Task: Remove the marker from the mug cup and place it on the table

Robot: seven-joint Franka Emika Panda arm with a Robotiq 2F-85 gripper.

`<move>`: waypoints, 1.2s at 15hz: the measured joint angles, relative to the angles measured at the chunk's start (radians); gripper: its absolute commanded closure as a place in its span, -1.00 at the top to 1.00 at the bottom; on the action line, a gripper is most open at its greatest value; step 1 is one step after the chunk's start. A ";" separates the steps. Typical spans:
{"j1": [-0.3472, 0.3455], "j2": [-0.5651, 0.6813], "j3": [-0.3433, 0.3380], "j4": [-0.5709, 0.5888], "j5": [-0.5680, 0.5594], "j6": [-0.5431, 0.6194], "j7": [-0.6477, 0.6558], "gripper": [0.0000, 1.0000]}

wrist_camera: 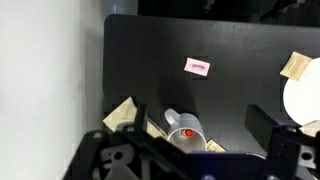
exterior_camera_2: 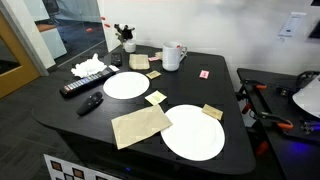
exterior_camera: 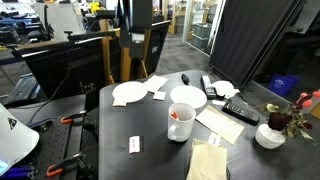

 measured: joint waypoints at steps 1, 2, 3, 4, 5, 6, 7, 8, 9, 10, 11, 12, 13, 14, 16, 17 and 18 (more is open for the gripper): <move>0.000 0.023 0.004 0.000 0.001 0.022 0.024 1.00; 0.000 0.045 0.008 0.000 0.004 0.044 0.046 1.00; 0.000 0.067 0.012 0.001 0.010 0.065 0.068 1.00; 0.000 0.087 0.015 0.001 0.020 0.085 0.089 1.00; 0.000 0.107 0.018 0.002 0.031 0.105 0.107 1.00; 0.000 0.126 0.021 0.002 0.042 0.126 0.120 1.00; 0.000 0.143 0.022 0.003 0.053 0.148 0.126 1.00; 0.000 0.160 0.023 0.004 0.065 0.170 0.126 1.00; 0.000 0.177 0.022 0.006 0.077 0.190 0.126 1.00; 0.000 0.192 0.022 0.007 0.085 0.210 0.127 1.00; -0.001 0.208 0.022 0.011 0.092 0.229 0.127 1.00; -0.002 0.223 0.022 0.015 0.099 0.247 0.127 1.00; -0.003 0.239 0.022 0.019 0.104 0.265 0.127 1.00; -0.003 0.254 0.022 0.024 0.107 0.280 0.127 1.00; -0.003 0.282 0.022 0.036 0.108 0.296 0.127 1.00; -0.003 0.291 0.022 0.039 0.108 0.296 0.127 1.00; -0.003 0.294 0.022 0.039 0.108 0.296 0.126 1.00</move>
